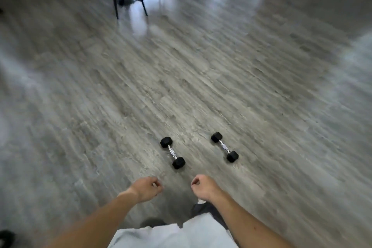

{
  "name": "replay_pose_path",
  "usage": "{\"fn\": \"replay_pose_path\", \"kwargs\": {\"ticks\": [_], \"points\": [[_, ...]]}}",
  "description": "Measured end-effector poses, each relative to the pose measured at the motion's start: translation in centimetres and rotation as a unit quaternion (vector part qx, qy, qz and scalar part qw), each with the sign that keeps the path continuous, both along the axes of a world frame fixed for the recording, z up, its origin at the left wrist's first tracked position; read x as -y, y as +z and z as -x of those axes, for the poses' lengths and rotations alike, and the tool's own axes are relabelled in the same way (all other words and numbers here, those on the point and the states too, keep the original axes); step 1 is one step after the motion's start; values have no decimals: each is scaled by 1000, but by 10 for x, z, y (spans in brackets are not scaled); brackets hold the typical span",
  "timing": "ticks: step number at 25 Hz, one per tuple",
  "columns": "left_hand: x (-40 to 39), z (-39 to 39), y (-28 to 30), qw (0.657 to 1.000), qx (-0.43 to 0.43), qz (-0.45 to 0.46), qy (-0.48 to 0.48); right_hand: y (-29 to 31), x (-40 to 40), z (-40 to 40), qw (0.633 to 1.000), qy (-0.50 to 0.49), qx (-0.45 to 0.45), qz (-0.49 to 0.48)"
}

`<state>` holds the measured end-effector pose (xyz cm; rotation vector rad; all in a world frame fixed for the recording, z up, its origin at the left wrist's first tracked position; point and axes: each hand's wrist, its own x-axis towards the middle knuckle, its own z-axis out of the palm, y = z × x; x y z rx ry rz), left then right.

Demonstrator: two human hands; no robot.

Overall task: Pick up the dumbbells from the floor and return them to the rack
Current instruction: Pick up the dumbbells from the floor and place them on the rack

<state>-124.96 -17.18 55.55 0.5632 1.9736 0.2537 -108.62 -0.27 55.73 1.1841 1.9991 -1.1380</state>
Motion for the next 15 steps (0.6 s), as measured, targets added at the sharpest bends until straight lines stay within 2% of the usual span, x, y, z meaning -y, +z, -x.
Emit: {"fn": "replay_pose_path", "kwargs": {"ticks": [5,9,15], "points": [[-50,3,5,996,-1,-9,90,-11,-69,53,993,111,25,-3],[-67,10,-10,980,33,-23,197,-28,-96,99,978,202,61,2],[-85,48,-47,958,75,-46,274,-70,-117,167,978,178,90,58]]}}
